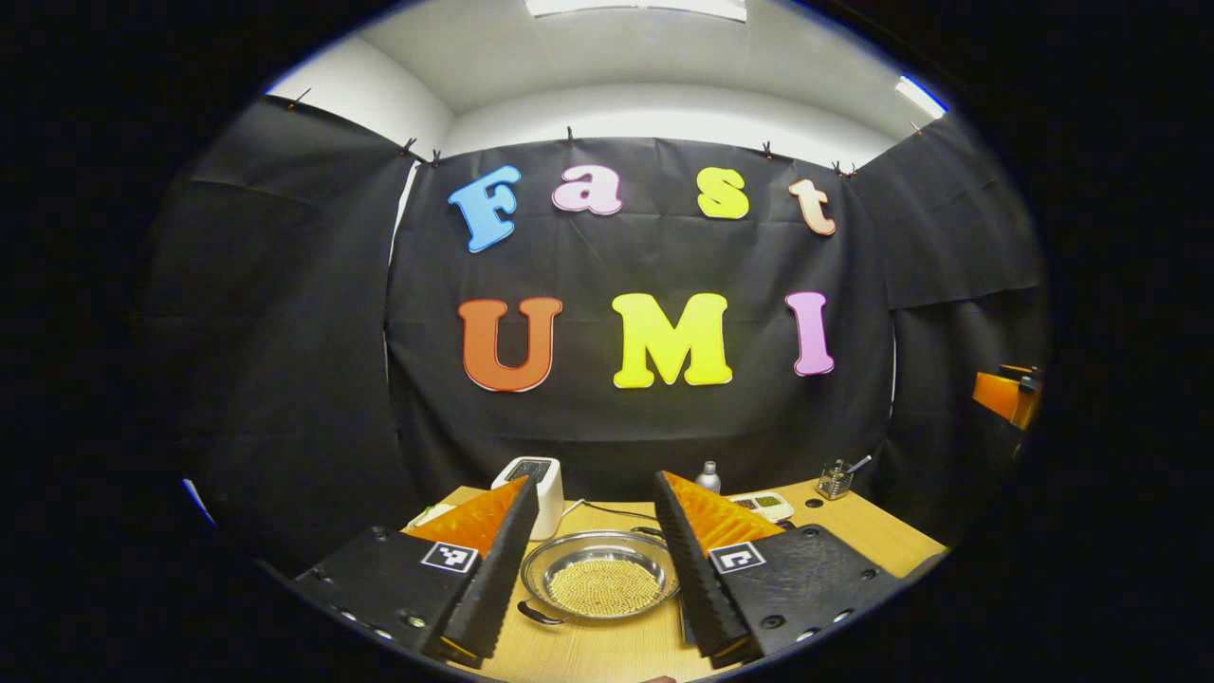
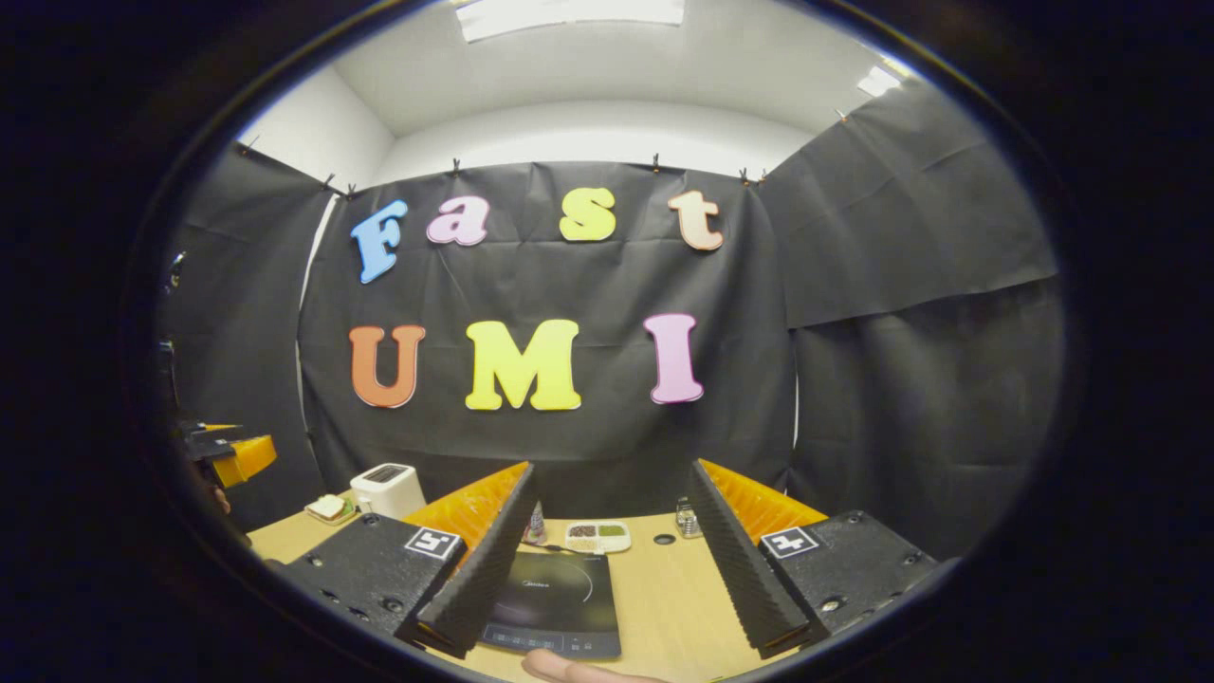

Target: First push the handle of the pot to place it horizontally, then grasp the pot with both hands and set it on the induction cooktop.

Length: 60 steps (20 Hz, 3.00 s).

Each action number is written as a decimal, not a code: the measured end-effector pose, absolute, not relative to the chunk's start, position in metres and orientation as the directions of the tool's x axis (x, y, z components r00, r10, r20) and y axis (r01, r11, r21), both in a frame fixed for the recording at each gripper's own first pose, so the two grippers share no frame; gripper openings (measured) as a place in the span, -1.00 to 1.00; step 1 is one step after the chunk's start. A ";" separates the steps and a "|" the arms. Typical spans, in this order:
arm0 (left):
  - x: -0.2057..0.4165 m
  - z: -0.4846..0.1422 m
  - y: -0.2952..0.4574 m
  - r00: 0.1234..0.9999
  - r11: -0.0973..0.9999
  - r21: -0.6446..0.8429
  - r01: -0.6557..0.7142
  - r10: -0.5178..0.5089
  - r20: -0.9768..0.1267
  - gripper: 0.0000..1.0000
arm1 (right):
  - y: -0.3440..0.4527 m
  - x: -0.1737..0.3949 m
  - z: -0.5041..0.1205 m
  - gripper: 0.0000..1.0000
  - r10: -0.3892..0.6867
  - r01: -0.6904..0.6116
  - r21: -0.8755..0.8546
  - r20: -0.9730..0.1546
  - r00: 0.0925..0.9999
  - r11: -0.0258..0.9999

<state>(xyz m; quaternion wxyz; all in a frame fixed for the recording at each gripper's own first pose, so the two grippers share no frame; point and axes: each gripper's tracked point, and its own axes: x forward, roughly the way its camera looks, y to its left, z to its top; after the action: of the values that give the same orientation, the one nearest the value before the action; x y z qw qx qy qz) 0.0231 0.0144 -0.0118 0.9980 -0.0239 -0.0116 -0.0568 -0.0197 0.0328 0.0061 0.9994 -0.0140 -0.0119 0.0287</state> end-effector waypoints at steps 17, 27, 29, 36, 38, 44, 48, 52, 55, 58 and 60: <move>0.073 -0.204 0.040 0.846 0.993 -0.078 0.085 -0.113 -0.521 -1.00 | 0.034 -0.004 -0.028 0.96 0.053 -0.054 -0.040 -0.026 0.998 0.998; 0.068 -0.293 0.022 0.685 0.987 -0.115 0.112 -0.161 -0.710 -1.00 | 0.032 -0.003 -0.032 0.96 0.051 -0.053 -0.047 -0.035 0.998 0.998; 0.067 -0.305 0.016 0.660 0.985 -0.119 0.126 -0.172 -0.732 -1.00 | 0.030 -0.001 -0.033 0.96 0.045 -0.047 -0.048 -0.037 0.998 0.998; 0.071 -0.323 0.022 0.627 0.990 -0.100 0.097 -0.139 -0.767 -0.80 | 0.027 0.000 -0.035 0.96 0.045 -0.046 -0.039 -0.043 0.998 0.998; 0.075 -0.327 0.027 0.623 0.990 -0.103 0.093 -0.138 -0.770 -0.78 | 0.024 0.001 -0.036 0.96 0.047 -0.048 -0.030 -0.045 0.998 0.998; 0.081 -0.335 0.038 0.613 0.993 -0.099 0.059 -0.114 -0.781 -0.80 | 0.016 0.001 -0.036 0.96 0.031 -0.032 -0.016 -0.039 0.999 0.999; 0.085 -0.344 0.051 0.598 0.992 -0.118 0.038 -0.117 -0.793 -1.00 | 0.013 0.004 -0.040 0.96 0.032 -0.032 -0.005 -0.038 0.999 0.999; 0.091 -0.344 0.060 0.606 0.990 -0.140 0.025 -0.126 -0.785 -0.80 | 0.010 0.011 -0.044 0.96 0.028 -0.027 0.026 -0.036 0.999 0.999; 0.100 -0.344 0.071 0.605 0.991 -0.135 0.021 -0.120 -0.787 -1.00 | 0.013 0.015 -0.045 0.94 0.042 -0.040 0.049 -0.040 0.998 0.998; 0.113 -0.347 0.086 0.599 0.991 -0.137 -0.004 -0.107 -0.794 -0.80 | 0.014 0.020 -0.040 0.94 0.044 -0.042 0.057 -0.026 0.999 0.997; 0.122 -0.347 0.095 0.595 0.990 -0.142 -0.023 -0.101 -0.797 -0.80 | 0.016 0.021 -0.036 0.96 0.041 -0.040 0.052 -0.013 0.999 0.998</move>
<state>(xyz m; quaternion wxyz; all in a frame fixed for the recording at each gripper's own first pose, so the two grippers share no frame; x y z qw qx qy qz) 0.1219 0.0955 -0.3474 0.8904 -0.0685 0.4495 -0.0219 0.0213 0.0156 -0.0364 0.9994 0.0260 0.0068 0.0203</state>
